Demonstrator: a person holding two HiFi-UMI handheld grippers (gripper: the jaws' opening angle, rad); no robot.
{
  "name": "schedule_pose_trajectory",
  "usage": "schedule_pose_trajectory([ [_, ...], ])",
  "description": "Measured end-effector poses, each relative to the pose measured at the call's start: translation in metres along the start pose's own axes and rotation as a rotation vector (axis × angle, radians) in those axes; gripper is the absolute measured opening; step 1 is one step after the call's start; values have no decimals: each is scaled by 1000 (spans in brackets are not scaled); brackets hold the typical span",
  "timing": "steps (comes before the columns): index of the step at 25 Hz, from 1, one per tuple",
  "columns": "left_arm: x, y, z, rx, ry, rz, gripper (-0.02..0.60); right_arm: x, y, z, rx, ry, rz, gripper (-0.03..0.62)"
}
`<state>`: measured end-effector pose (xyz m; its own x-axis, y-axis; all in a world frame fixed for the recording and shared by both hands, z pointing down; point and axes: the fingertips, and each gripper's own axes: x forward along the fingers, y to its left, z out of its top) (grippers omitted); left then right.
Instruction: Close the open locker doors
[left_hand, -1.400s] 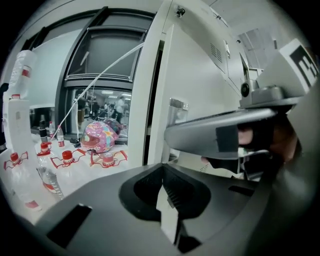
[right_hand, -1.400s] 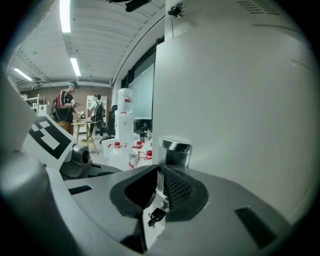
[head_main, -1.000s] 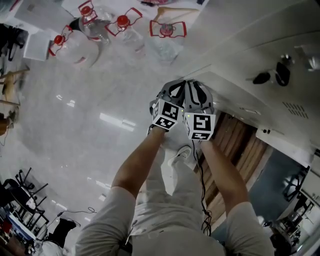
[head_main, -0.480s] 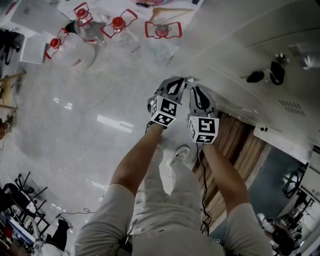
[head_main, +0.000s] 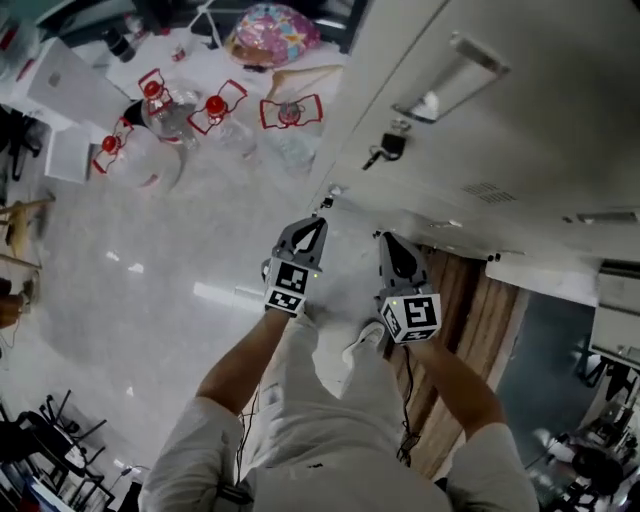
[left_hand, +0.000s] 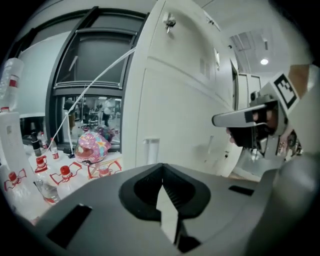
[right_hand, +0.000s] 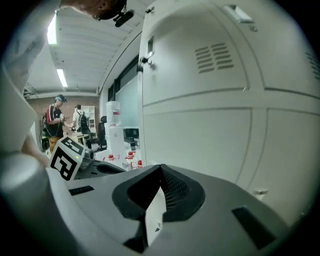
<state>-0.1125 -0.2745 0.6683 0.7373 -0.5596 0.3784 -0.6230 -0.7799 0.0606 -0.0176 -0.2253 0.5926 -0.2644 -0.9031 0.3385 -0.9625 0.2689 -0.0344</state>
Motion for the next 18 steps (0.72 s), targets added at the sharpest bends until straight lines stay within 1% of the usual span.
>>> schedule_pose_trajectory([
  [2, -29, -35, 40, -8, -49, -44, 5, -43, -11, 25, 34, -25, 18, 11],
  [4, -49, -76, 82, -9, -99, -86, 5, -86, -30, 48, 49, -57, 18, 11],
  [7, -59, -144, 139, -5, -161, -150, 5, -148, -69, 78, 68, -126, -25, 11],
  [9, -52, -192, 172, 0, -199, -202, 4, -193, -103, 91, 102, -173, -85, 11],
  [12, -35, -266, 213, 16, -244, -262, 5, -261, -155, 107, 121, -227, -161, 11],
  [15, -11, -343, 246, 44, -270, -337, 5, -328, -204, 119, 129, -281, -223, 11],
  [18, 13, -429, 274, 58, -288, -439, 3, -399, -251, 119, 142, -319, -315, 11],
])
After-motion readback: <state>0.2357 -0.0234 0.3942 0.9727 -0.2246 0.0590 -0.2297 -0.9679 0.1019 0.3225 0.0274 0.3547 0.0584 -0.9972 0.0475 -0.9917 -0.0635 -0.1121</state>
